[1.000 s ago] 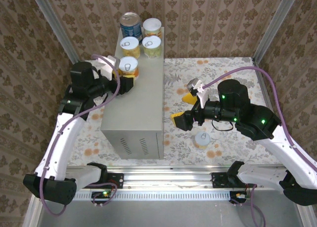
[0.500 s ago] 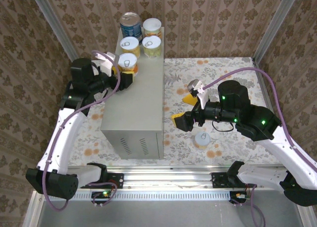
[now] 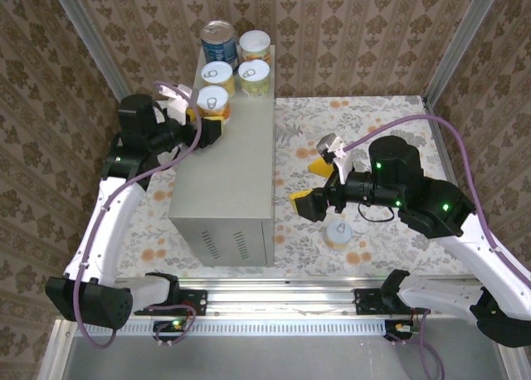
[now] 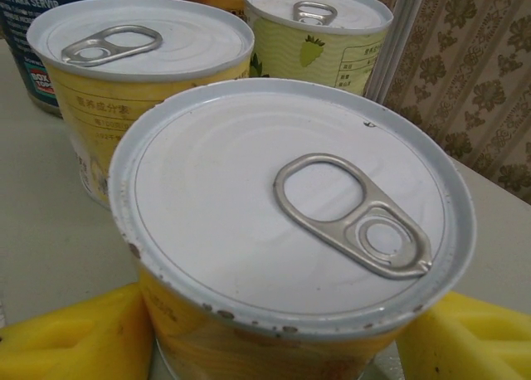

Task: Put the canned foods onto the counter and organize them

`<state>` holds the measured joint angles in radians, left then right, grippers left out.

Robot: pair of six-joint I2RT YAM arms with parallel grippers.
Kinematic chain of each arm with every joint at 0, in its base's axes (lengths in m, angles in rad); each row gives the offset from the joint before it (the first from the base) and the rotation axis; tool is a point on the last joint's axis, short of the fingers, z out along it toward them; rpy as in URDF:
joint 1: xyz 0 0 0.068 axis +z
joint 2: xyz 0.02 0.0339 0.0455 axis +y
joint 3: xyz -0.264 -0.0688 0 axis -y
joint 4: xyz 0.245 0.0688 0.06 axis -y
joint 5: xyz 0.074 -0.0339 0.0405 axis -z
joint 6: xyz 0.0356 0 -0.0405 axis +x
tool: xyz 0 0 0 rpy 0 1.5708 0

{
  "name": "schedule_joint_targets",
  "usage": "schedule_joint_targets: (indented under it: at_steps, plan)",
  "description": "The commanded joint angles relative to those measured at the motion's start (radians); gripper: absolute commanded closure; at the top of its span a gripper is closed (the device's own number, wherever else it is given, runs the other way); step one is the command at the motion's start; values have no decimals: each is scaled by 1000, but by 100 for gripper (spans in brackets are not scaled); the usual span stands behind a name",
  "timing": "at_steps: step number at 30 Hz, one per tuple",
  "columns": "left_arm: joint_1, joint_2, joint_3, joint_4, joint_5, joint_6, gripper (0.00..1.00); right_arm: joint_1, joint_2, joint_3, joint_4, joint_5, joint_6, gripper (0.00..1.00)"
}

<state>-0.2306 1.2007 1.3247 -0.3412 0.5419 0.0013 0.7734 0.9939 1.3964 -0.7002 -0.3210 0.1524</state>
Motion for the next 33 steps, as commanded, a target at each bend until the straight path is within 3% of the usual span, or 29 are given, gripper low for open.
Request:
schedule_joint_targets:
  at_steps: [1, 7, 11, 17, 24, 33]
  plan:
    - [20, 22, 10, -40, 13, -11, 28, 6, -2, -3, -13, 11, -11, 0]
    - [20, 22, 11, -41, 33, -15, 23, 5, 3, 6, -17, 9, -16, 0]
    - [19, 15, 18, -55, 46, -18, 11, 5, 9, 14, -23, 10, -17, 0]
    - [16, -69, 1, -121, -64, -26, 0, 5, 25, 34, -32, 10, -13, 0]
    - [20, -156, -13, -247, -225, -36, 0, 6, 31, 70, -68, 44, -16, 0]
    - [47, -106, 37, -318, -360, -50, 0, 4, 18, 93, -109, 87, 2, 0]
